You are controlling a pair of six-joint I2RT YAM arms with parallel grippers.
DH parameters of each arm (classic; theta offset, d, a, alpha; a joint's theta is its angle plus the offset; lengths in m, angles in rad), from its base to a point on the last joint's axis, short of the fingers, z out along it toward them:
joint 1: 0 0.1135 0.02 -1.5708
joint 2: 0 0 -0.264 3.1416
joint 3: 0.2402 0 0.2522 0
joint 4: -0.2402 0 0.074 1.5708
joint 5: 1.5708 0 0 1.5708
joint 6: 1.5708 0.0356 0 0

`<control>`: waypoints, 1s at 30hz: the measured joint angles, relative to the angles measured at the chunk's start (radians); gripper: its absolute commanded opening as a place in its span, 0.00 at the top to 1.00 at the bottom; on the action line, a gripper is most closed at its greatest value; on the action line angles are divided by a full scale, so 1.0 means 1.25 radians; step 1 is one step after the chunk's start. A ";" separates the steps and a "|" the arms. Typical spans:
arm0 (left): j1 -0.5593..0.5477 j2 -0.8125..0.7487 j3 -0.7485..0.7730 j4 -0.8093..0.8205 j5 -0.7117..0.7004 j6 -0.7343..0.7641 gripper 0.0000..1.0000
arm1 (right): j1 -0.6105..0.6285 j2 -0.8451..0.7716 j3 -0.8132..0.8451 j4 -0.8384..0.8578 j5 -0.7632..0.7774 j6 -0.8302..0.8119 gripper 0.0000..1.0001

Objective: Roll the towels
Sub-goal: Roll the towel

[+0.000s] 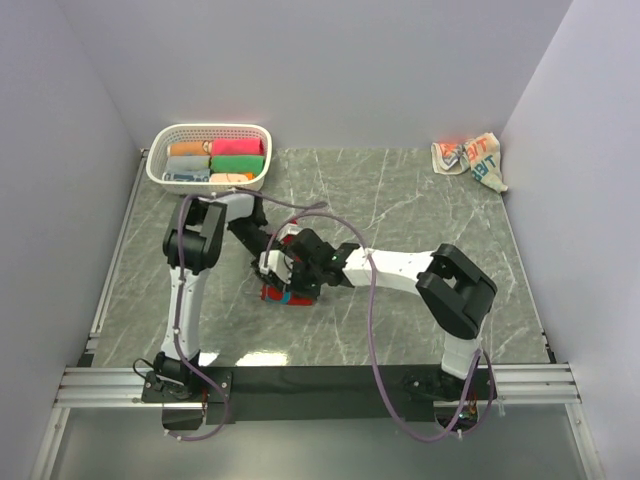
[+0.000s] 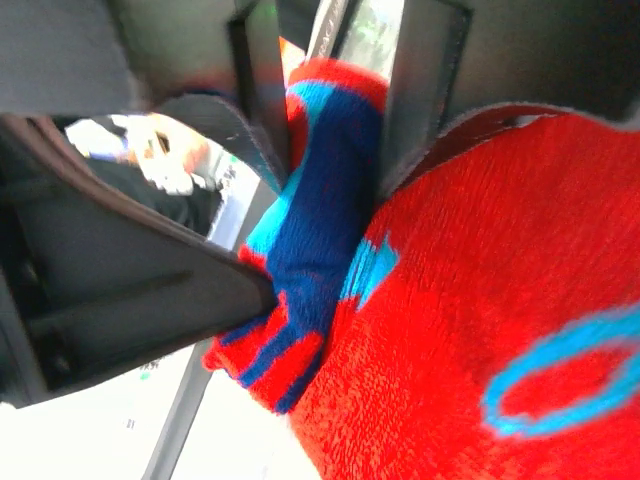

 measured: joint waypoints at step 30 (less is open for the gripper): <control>-0.127 -1.001 -0.754 0.723 -0.302 0.045 0.28 | -0.201 0.369 0.439 -0.490 -0.510 0.180 1.00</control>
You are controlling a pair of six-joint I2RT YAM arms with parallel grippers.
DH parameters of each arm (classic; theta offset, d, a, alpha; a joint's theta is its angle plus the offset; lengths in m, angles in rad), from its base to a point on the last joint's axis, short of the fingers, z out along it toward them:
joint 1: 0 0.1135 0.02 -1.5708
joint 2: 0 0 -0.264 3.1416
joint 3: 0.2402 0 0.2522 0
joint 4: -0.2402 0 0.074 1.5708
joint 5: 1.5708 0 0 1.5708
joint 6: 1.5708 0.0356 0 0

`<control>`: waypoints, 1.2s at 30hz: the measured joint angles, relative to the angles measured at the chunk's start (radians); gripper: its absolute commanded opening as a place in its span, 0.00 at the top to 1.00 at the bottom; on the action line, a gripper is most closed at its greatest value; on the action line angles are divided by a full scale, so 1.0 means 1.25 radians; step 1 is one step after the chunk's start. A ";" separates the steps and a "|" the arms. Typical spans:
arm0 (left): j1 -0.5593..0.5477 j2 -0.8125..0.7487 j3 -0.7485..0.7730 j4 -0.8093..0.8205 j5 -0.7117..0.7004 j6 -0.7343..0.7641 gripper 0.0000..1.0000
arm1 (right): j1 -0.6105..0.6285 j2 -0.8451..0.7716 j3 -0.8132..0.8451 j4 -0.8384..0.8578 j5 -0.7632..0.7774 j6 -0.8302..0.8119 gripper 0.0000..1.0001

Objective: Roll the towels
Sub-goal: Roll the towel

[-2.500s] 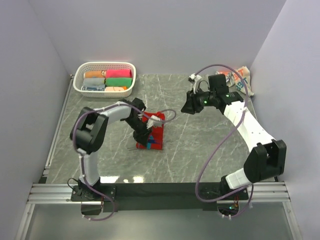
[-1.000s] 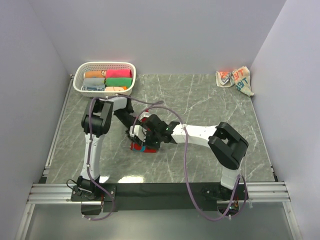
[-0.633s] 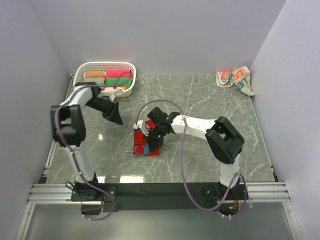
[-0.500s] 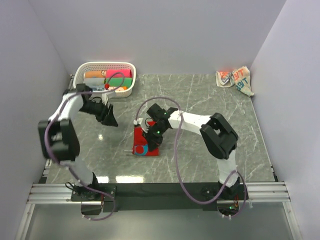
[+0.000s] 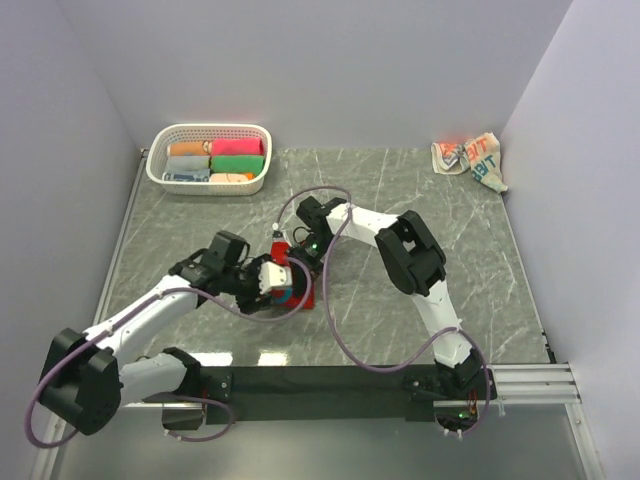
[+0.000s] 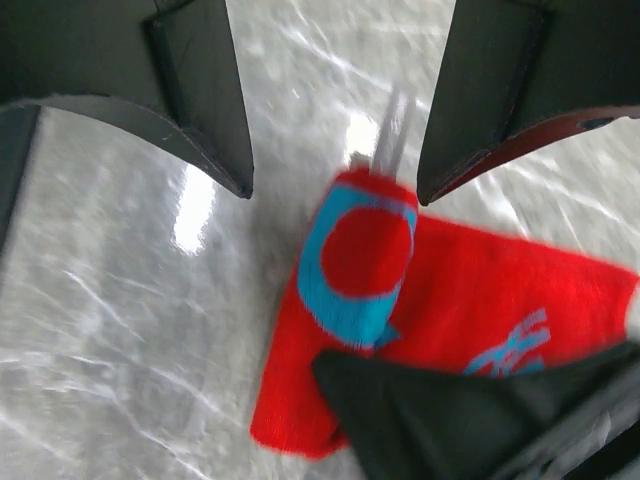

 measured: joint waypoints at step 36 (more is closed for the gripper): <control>0.039 0.772 0.609 -0.490 0.166 0.051 0.96 | -0.304 -0.549 -0.363 0.305 0.182 0.098 0.61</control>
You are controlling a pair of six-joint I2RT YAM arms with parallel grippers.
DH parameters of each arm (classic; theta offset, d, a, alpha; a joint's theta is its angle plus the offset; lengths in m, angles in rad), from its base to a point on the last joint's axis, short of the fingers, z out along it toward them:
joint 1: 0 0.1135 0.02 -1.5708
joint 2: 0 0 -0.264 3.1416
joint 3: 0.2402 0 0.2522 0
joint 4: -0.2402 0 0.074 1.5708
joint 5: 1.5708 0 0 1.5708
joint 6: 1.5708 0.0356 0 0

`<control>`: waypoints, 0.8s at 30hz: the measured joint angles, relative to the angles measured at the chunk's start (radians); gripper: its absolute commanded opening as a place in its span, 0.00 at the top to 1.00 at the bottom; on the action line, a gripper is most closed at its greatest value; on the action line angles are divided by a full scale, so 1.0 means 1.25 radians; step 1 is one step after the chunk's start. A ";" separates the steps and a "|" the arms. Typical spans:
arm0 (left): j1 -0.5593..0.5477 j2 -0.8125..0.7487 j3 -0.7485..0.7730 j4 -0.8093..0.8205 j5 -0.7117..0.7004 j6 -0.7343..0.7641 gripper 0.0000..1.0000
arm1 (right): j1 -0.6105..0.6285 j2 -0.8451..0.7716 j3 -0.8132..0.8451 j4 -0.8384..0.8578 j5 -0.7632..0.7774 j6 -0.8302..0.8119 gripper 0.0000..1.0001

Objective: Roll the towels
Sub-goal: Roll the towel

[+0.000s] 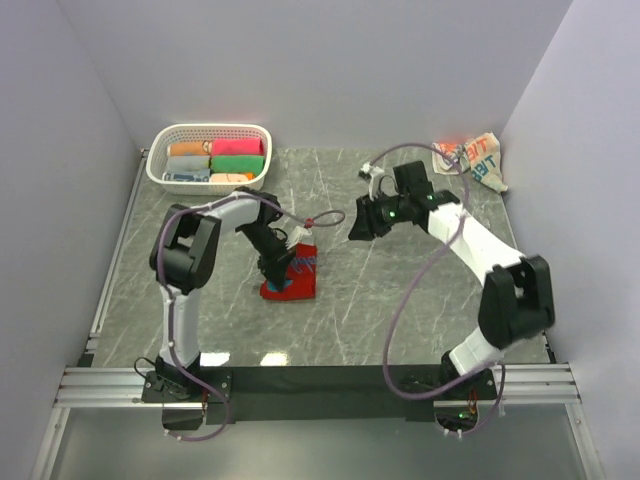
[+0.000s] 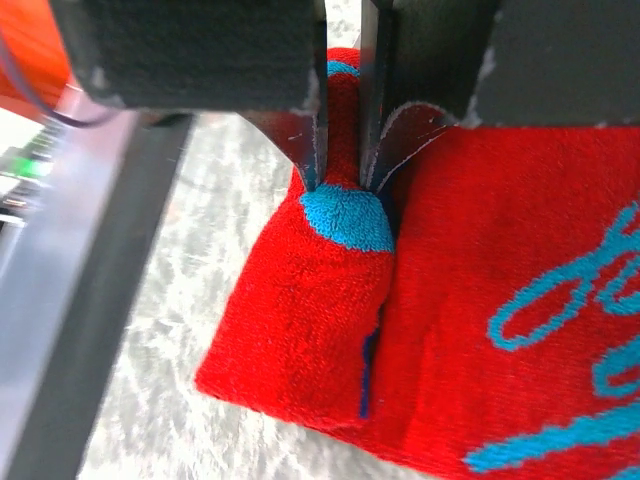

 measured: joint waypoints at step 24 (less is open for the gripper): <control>0.019 0.258 0.298 -0.291 0.015 -0.051 0.85 | 0.421 0.083 0.002 0.045 0.285 -0.212 0.37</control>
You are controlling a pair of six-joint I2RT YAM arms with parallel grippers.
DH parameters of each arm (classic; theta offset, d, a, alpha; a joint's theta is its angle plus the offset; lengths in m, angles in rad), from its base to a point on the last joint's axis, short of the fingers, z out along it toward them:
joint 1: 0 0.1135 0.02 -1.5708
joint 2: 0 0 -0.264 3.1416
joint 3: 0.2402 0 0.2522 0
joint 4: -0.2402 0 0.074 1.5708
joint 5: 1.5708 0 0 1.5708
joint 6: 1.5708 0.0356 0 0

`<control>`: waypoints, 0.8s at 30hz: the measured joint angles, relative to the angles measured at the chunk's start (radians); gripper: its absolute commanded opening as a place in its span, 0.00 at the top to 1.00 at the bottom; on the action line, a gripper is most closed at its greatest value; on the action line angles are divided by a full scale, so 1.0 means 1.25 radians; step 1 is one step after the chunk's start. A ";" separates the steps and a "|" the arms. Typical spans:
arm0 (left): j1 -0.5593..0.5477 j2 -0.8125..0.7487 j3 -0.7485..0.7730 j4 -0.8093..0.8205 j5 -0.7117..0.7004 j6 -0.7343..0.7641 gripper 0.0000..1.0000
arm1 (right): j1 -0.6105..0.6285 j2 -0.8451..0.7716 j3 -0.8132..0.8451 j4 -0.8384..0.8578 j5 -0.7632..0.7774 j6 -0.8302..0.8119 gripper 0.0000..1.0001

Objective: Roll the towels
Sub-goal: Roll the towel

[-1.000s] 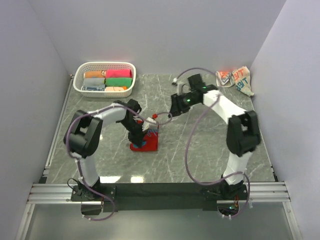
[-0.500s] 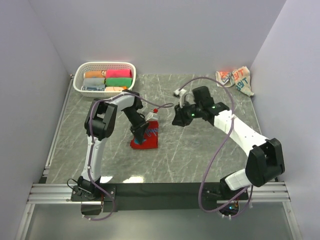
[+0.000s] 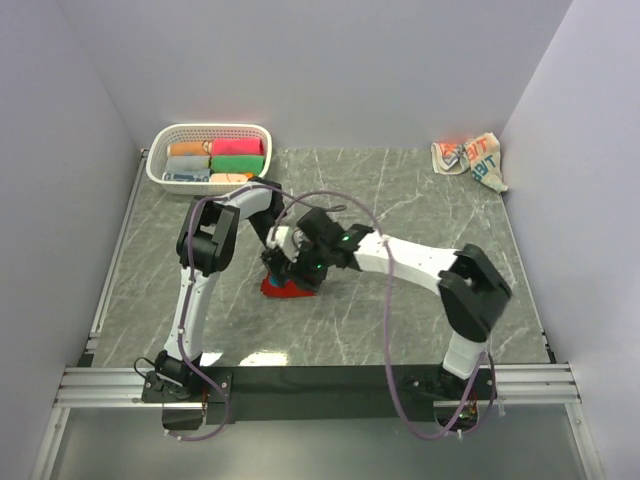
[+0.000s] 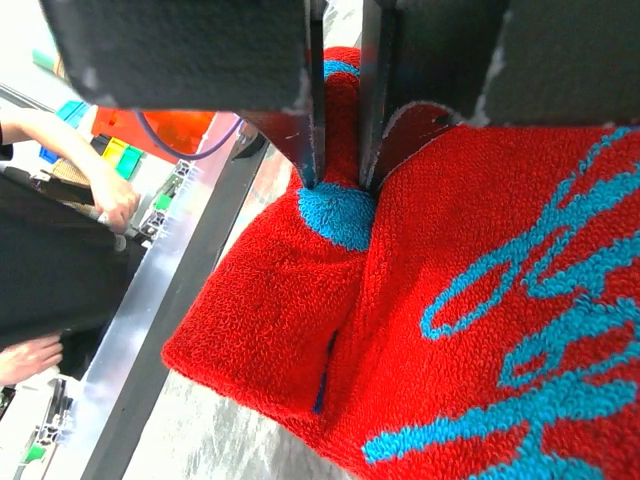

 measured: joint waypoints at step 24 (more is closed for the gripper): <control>0.097 0.015 -0.007 0.027 0.108 -0.014 0.52 | 0.024 0.175 0.028 0.082 -0.040 -0.095 1.00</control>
